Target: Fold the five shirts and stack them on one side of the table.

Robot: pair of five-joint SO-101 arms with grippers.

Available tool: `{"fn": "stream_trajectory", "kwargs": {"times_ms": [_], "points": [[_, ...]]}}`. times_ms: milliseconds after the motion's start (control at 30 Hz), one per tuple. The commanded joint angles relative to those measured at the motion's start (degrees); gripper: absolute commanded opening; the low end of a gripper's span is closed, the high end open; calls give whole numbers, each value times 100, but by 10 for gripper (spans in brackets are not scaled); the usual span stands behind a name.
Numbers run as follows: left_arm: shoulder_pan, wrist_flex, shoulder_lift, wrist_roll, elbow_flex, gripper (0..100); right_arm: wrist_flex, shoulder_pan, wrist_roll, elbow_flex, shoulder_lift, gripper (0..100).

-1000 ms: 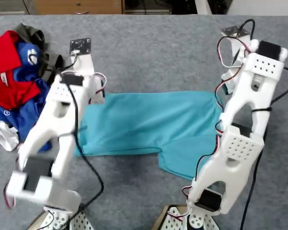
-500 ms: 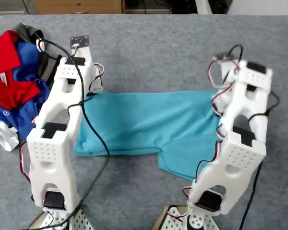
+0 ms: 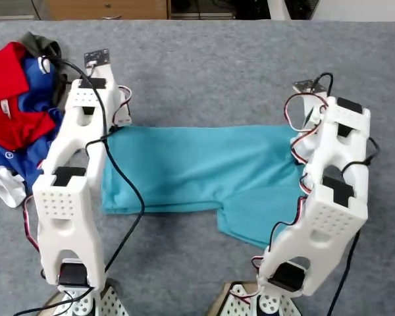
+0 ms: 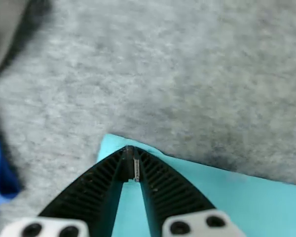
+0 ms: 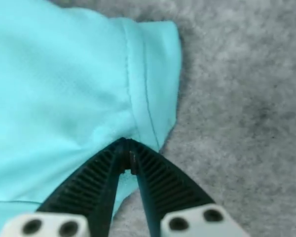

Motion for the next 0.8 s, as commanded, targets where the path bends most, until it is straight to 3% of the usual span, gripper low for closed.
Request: {"fn": "stream_trajectory", "kwargs": {"times_ms": [0,233,467,633,767], "points": [[-105,44,-57,0,-273,19,-105,259,-9,-180,-268,4],[-44,220,-119,0,-387,19,536,101,0,-444,-778,4],[-35,1855,-321,9,-2180,19,1336,-435,413,-224,-2519,4],[220,2910,-848,0,-2673,19,1538,-840,870,919,-4048,4],[255,3279,-1341,0,-2576,19,1530,-1086,1407,2273,-5349,4]]}}
